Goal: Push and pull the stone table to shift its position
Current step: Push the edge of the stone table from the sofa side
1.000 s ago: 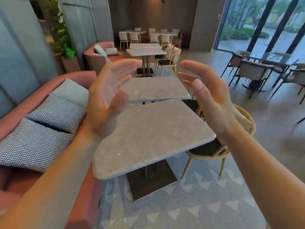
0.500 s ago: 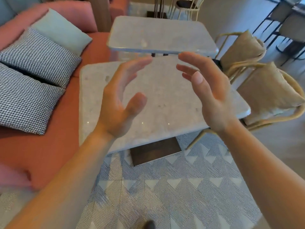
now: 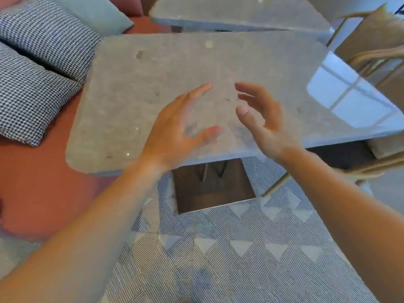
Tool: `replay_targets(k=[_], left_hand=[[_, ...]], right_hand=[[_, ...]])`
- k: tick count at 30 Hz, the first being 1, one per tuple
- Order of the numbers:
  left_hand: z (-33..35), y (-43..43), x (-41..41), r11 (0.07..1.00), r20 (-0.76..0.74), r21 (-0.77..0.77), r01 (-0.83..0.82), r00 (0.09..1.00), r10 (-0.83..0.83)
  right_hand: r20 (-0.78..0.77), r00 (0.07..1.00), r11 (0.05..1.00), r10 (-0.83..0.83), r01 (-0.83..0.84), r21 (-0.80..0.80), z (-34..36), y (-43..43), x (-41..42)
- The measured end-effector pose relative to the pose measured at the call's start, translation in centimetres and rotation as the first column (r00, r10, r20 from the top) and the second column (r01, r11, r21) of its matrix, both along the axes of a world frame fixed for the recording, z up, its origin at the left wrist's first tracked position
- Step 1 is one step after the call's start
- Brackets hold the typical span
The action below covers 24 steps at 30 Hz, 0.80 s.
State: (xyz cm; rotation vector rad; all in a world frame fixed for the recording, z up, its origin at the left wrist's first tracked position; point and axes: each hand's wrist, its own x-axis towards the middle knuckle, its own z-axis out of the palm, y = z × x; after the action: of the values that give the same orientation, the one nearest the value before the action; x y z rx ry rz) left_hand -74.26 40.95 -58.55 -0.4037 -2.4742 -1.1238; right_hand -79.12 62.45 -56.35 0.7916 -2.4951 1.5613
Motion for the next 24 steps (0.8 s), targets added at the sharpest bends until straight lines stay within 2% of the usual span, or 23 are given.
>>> replay_targets(k=[2,4,8,11,16,20,24], left_hand=[[-1.9,-0.3,0.0,0.967,0.037,-0.217,-0.136,0.988,0.147],[-3.2,-0.3,0.4,0.909,0.128,-0.364,-0.205,0.955,0.266],[-5.2,0.5,0.5,0.748,0.116,-0.625,-0.222,0.922,0.370],[-5.7,0.9,-0.4,0.693,0.127,-0.688,-0.215,0.905,0.406],[-5.6,1.0,-0.5,0.659,0.109,-0.717,-0.229,0.896,0.430],[-5.5,1.0,-0.5,0.637,0.110,-0.728,-0.253,0.874,0.473],[-5.8,0.7,-1.0,0.617,0.096,-0.747,-0.248,0.878,0.469]], right_hand=[[0.004,1.000,0.990,0.021,-0.021,0.138,-2.5,0.4,-0.3],[-0.016,0.998,0.949,0.066,-0.058,0.310,-4.3,0.8,-0.7],[-0.175,0.969,0.773,0.174,-0.024,0.634,-6.2,1.7,-2.1],[-0.240,0.948,0.660,0.209,0.044,0.750,-6.8,2.1,-3.2],[-0.239,0.958,0.508,0.160,0.127,0.852,-6.8,1.9,-3.5],[-0.264,0.957,0.464,0.117,0.183,0.867,-6.9,1.7,-3.4],[-0.329,0.919,0.418,0.220,0.216,0.882,-6.5,2.5,-4.6]])
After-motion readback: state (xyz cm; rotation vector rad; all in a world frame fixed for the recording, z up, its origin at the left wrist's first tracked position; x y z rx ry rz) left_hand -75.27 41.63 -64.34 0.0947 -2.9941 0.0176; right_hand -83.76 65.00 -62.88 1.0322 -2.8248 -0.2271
